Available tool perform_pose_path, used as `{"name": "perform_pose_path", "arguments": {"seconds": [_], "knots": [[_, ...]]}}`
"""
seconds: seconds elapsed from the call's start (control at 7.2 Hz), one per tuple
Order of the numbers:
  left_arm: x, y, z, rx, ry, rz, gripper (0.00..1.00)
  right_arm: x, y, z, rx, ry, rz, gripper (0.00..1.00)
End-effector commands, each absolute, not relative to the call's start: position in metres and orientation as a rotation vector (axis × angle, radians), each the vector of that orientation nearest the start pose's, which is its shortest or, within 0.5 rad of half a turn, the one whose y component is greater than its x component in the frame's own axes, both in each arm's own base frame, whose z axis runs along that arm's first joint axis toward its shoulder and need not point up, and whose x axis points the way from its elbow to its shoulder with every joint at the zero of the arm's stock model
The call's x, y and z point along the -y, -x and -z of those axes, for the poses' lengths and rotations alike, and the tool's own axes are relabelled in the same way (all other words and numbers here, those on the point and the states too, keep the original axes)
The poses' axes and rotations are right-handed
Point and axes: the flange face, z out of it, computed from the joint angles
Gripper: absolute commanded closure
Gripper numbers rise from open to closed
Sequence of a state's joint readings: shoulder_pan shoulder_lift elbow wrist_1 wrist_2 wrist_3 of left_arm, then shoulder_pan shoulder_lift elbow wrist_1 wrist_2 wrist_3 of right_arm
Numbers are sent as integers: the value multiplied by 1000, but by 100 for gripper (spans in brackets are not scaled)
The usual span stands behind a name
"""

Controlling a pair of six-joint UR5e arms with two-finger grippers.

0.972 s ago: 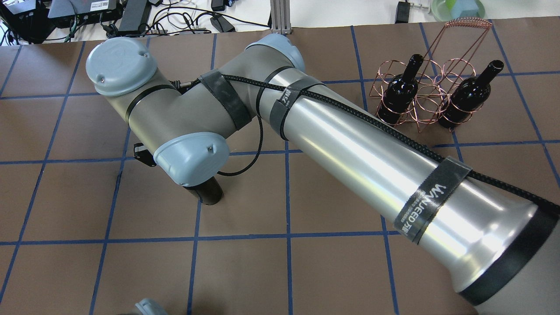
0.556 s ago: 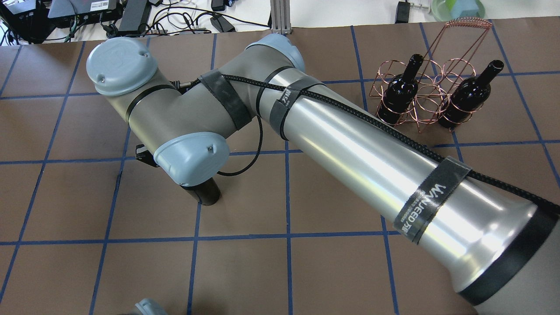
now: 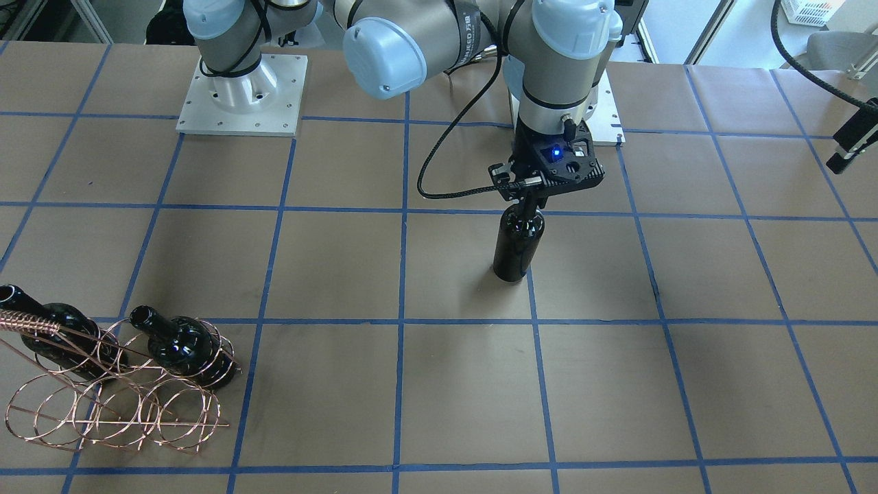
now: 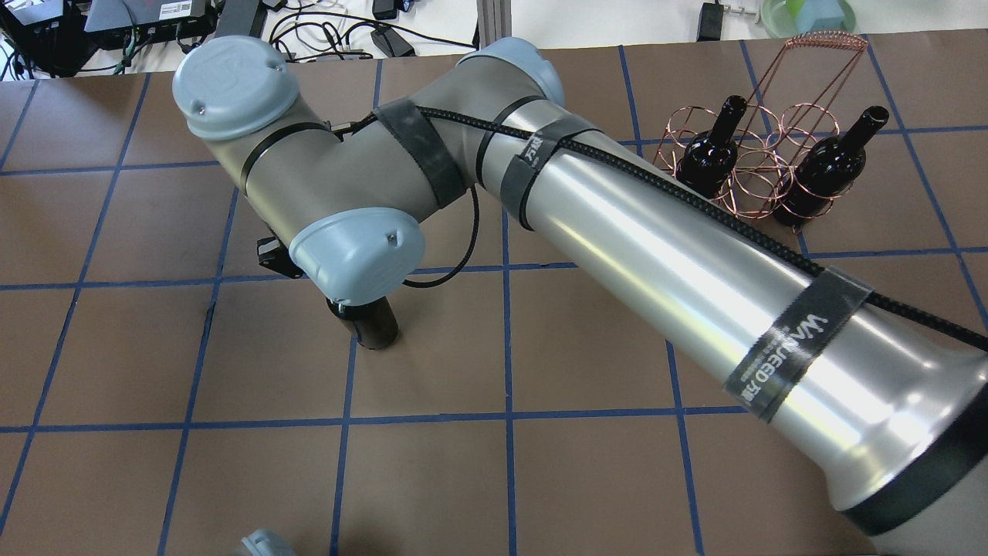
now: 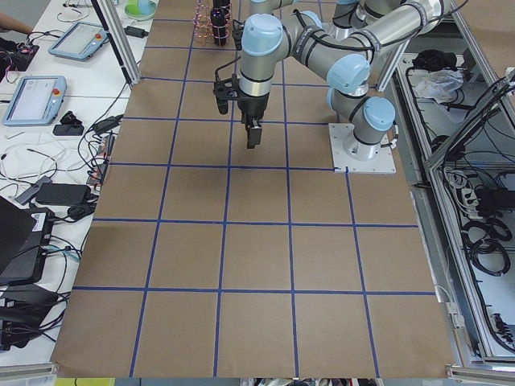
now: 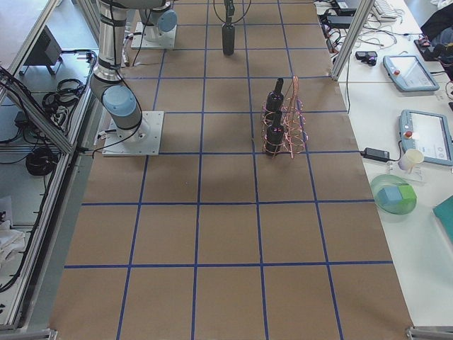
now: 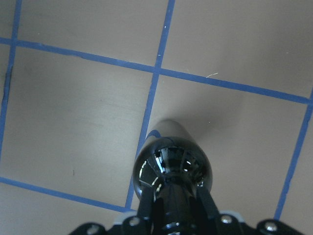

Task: Place wine into wine basket
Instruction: 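Lift the dark bottle with the right gripper and carry it to the basket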

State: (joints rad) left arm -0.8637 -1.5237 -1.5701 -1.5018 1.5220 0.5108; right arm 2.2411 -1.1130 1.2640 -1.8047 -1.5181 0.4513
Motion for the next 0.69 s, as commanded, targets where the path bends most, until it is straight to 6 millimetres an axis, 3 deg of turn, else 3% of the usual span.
{"name": "perform_pose_path", "arguments": {"seconds": [0.0, 0.14, 0.28, 0.56], "knots": [[469, -164, -537, -3094, 208, 197, 0, 469, -482, -431, -3036, 403, 61, 100], [470, -135, -550, -3068, 226, 175, 0, 480, -448, -454, -3036, 441, 68, 100], [469, -92, -554, -3084, 271, 130, 0, 490, -403, -474, -3045, 474, 40, 100], [466, -11, -560, -3076, 326, 116, 0, 487, -306, -512, -3084, 538, 15, 100]]}}
